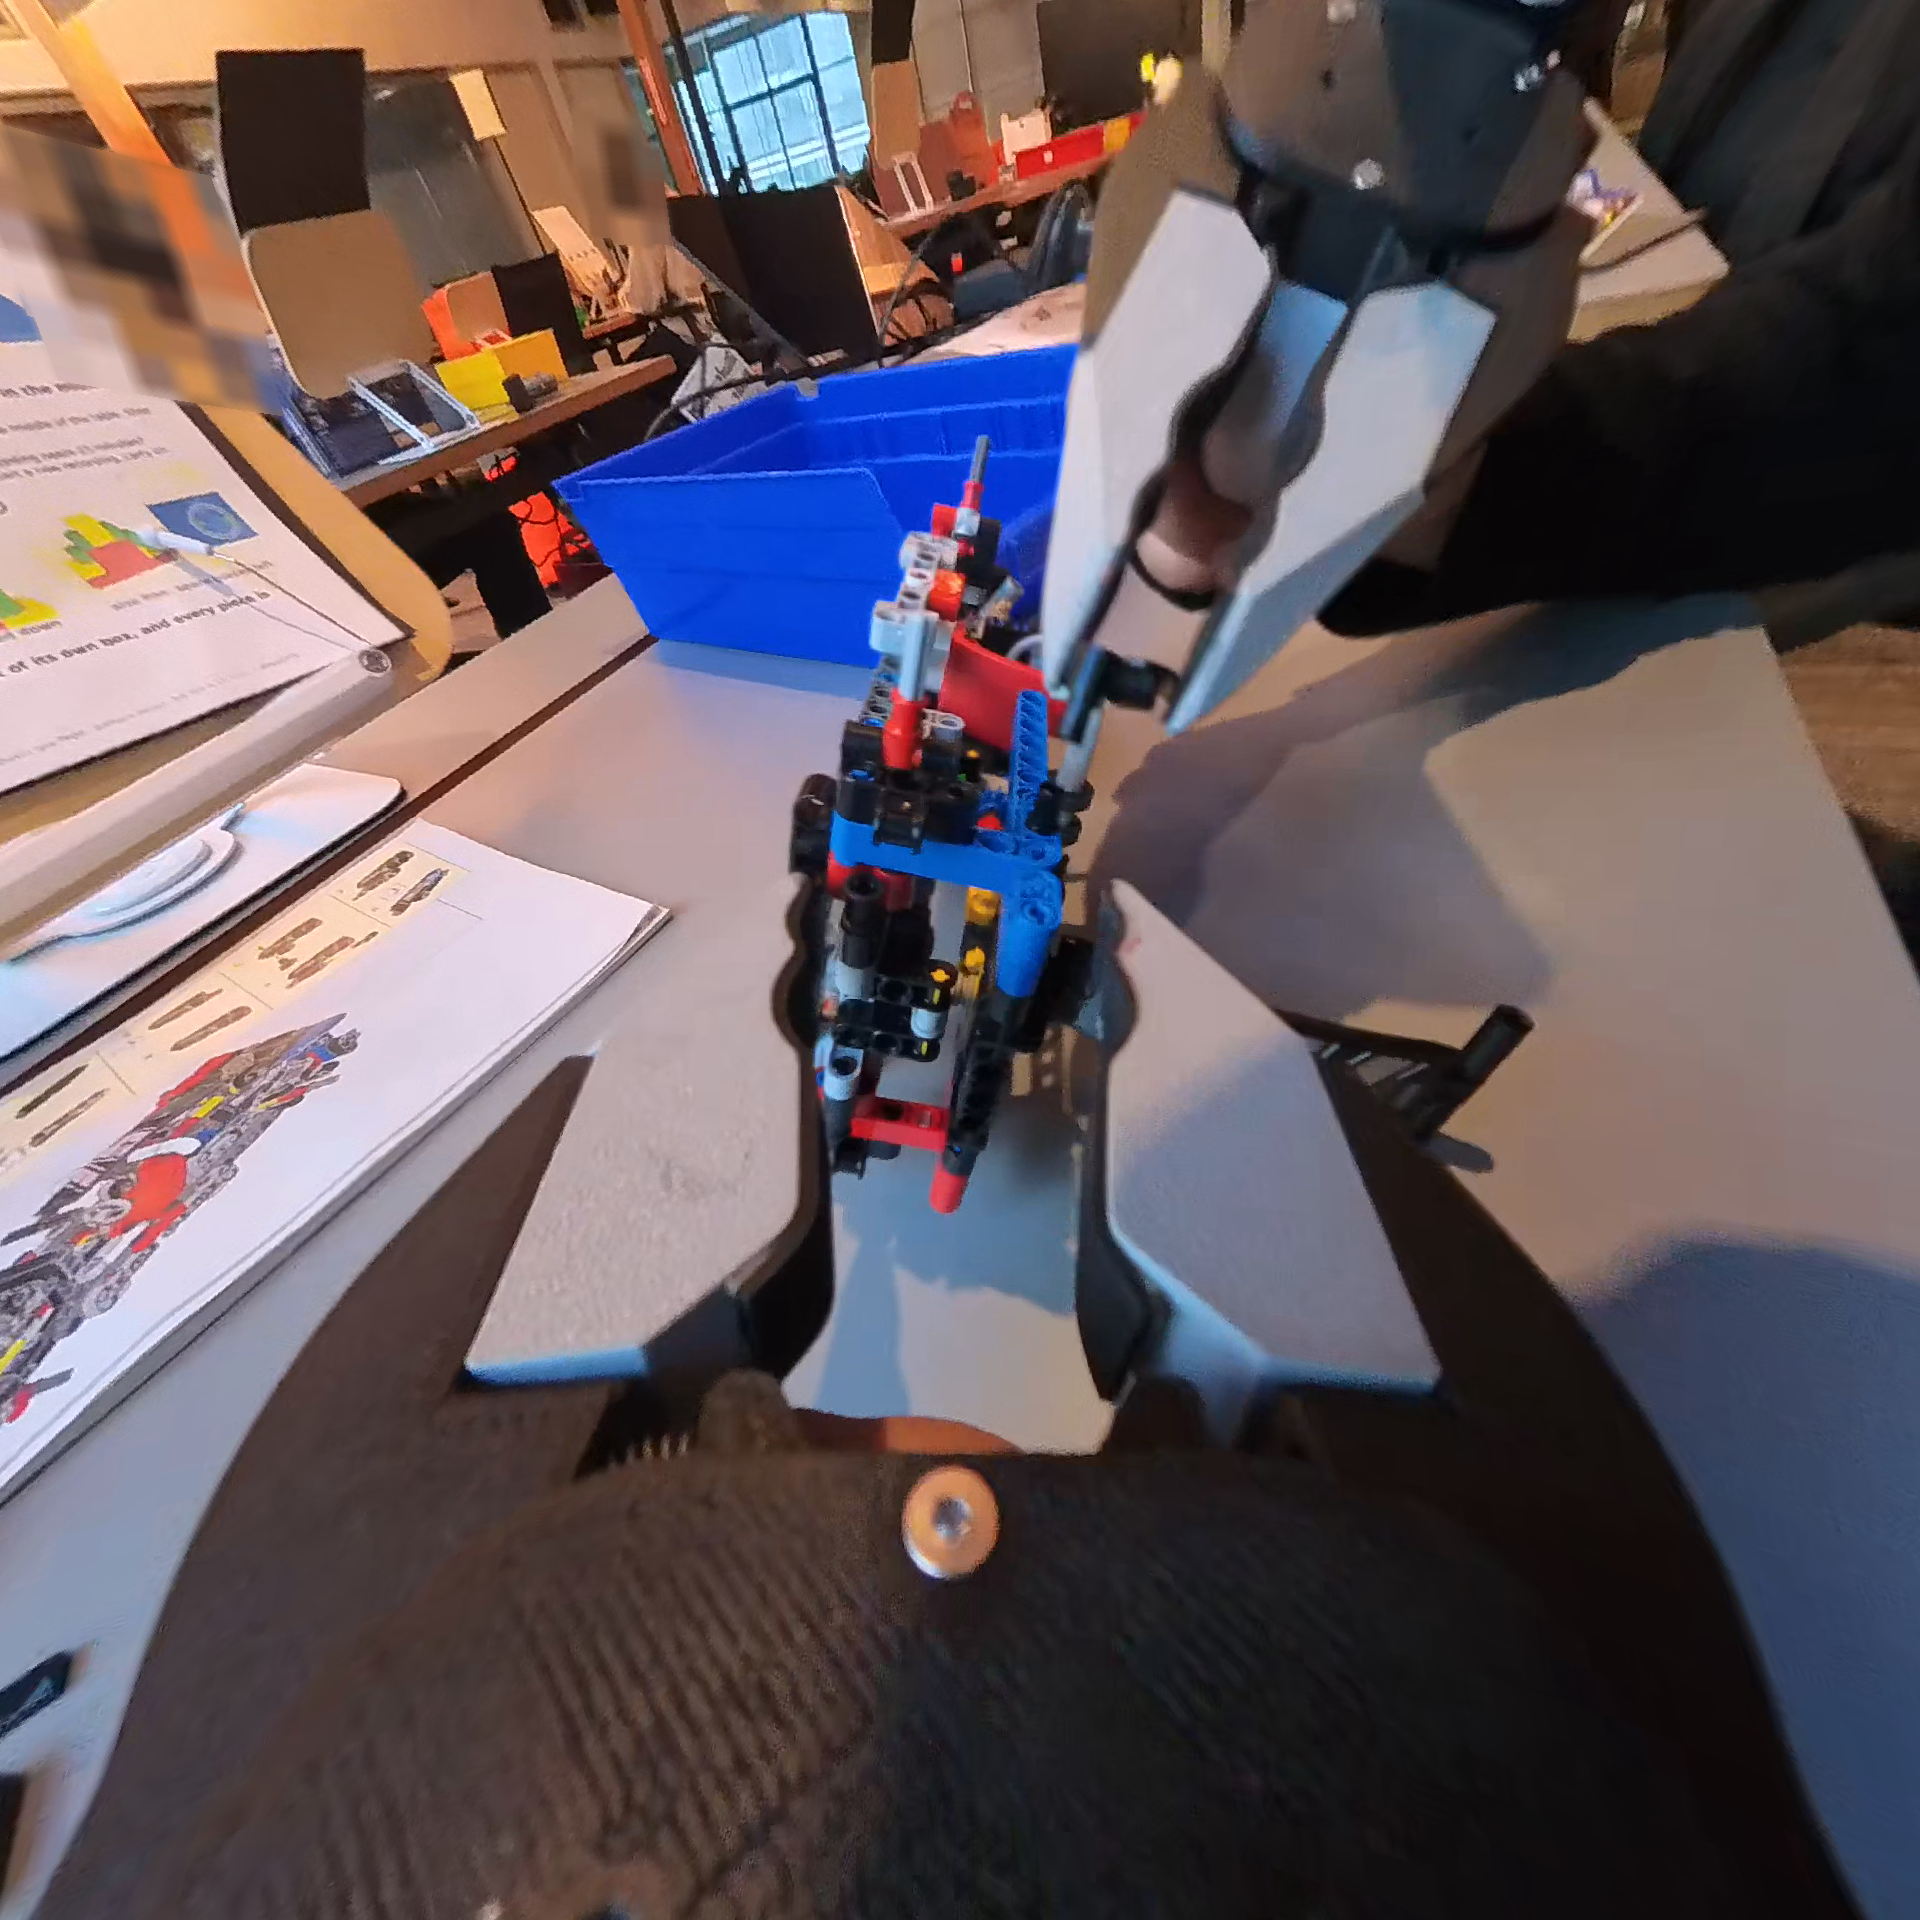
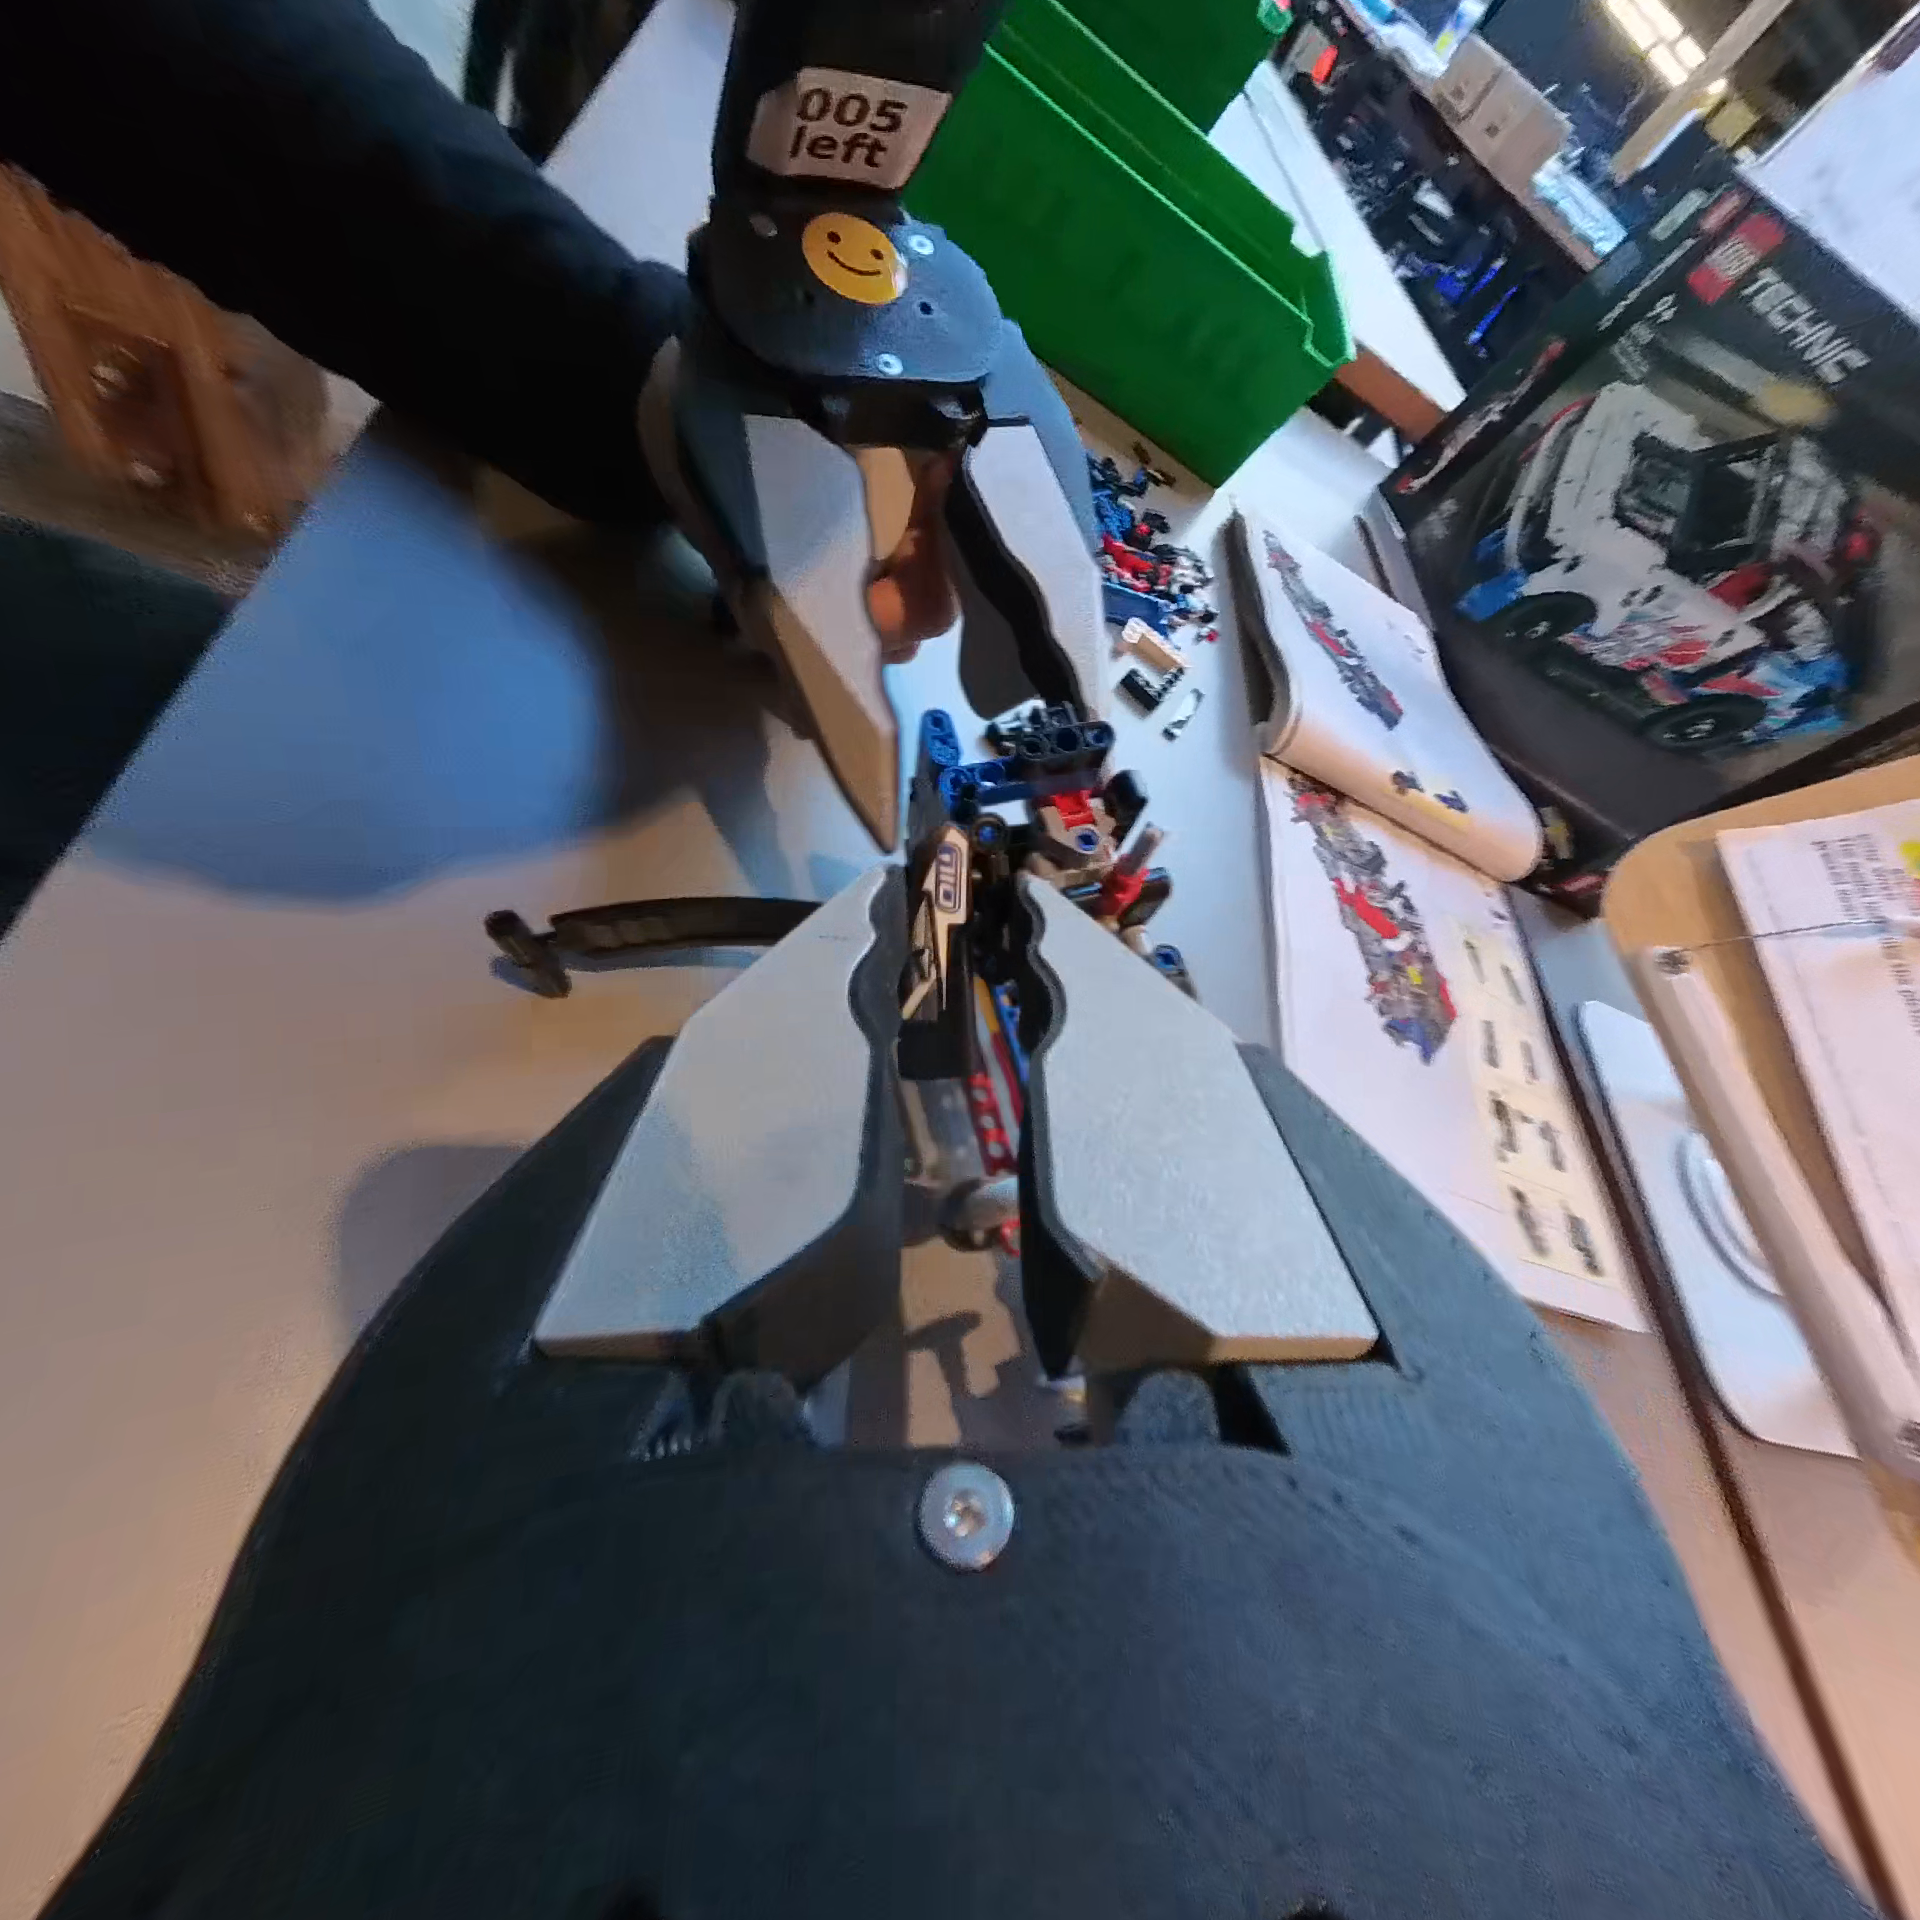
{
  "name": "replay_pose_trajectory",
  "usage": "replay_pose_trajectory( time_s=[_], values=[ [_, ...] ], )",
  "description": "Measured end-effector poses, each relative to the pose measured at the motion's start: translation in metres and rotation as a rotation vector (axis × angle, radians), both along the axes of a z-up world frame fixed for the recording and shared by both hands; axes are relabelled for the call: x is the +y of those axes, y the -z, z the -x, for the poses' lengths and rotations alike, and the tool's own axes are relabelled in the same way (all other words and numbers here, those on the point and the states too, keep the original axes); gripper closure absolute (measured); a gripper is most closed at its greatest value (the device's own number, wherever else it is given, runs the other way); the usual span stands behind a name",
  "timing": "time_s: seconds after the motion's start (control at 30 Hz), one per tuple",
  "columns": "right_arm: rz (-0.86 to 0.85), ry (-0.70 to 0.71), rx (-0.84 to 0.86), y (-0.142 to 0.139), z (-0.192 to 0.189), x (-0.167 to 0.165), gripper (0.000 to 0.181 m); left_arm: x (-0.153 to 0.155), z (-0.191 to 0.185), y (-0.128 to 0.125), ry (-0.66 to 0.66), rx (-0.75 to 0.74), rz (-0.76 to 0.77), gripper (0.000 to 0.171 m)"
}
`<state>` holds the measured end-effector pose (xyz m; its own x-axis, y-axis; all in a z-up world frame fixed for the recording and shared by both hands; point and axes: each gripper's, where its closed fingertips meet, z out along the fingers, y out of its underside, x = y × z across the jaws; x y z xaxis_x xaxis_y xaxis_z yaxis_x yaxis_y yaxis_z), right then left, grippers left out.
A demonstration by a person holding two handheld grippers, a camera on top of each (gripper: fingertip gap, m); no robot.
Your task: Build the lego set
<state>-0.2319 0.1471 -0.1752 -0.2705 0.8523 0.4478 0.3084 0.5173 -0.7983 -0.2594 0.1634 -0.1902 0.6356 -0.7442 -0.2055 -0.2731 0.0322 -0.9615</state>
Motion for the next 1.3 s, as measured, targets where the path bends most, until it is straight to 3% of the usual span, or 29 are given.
replay_pose_trajectory(
  time_s=[0.23, 0.37, 0.7, 0.97, 1.3],
  values=[
    [0.100, -0.030, -0.010, 0.005, -0.007, -0.006, 0.165, -0.003, 0.004, -0.014, 0.032, -0.112, -0.032, 0.122],
    [-0.009, 0.017, -0.039, 0.000, -0.015, 0.001, 0.166, -0.006, -0.004, -0.008, 0.057, -0.052, -0.033, 0.114],
    [-0.135, -0.024, -0.184, -0.001, 0.000, 0.010, 0.166, 0.000, 0.007, 0.015, -0.006, 0.153, -0.022, 0.110],
    [-0.151, -0.015, -0.223, 0.009, -0.001, 0.009, 0.165, 0.006, 0.010, 0.017, 0.049, 0.155, 0.059, 0.108],
    [-0.337, -0.017, -0.302, 0.014, 0.002, 0.012, 0.165, 0.012, 0.003, 0.022, 0.100, 0.176, 0.100, 0.114]
  ],
)
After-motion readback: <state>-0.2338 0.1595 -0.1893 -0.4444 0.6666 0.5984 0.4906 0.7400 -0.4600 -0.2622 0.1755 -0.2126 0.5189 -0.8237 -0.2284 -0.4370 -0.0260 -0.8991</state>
